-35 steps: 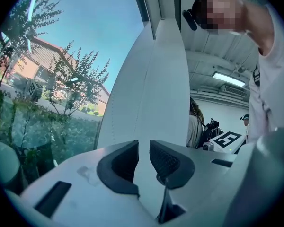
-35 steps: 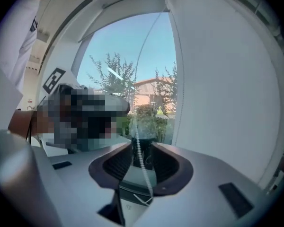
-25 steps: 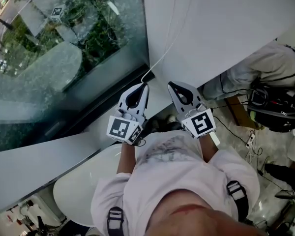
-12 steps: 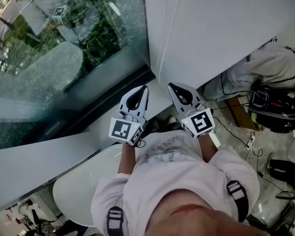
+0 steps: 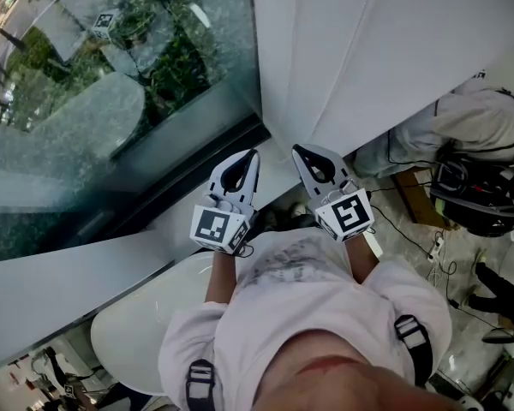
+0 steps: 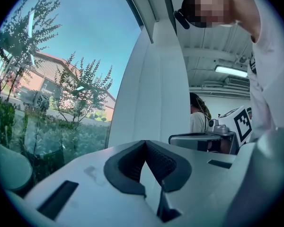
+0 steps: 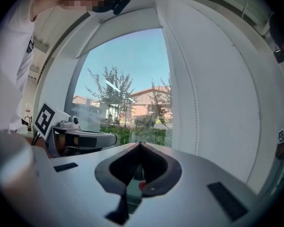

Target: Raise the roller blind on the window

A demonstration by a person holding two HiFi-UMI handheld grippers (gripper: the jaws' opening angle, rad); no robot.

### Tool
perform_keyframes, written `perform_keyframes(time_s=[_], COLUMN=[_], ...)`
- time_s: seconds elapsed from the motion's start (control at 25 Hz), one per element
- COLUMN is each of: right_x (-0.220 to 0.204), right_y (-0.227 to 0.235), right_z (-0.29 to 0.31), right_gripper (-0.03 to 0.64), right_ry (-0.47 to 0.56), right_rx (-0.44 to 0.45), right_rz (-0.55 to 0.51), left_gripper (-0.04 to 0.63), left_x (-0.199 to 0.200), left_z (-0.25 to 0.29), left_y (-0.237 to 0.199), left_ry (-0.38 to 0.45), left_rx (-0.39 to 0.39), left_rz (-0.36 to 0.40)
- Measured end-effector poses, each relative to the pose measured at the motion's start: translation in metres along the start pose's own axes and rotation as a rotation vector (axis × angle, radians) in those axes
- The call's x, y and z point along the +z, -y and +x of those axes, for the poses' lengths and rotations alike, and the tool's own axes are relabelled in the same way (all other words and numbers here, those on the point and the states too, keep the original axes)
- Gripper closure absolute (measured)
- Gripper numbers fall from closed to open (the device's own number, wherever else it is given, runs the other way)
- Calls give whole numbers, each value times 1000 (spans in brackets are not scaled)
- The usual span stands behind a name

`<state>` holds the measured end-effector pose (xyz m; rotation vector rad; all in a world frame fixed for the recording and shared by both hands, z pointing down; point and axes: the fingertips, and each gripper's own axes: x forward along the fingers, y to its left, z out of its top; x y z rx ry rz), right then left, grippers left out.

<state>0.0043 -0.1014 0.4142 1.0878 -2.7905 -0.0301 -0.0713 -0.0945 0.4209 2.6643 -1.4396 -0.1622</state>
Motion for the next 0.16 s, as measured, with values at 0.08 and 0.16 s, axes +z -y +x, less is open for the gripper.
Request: perform_keyframes(time_s=[0.08, 0.16], right_x=[0, 1], right_y=[0, 0], right_z=[0, -1], right_gripper=[557, 557], right_ry=[0, 0], right_rx=[2, 5], right_rz=[-1, -3], left_gripper=[588, 588], left_x=[0, 1], left_z=[1, 1], left_y=[1, 2], left_ry=[0, 1], left_rx=[0, 0], left_rz=[2, 5])
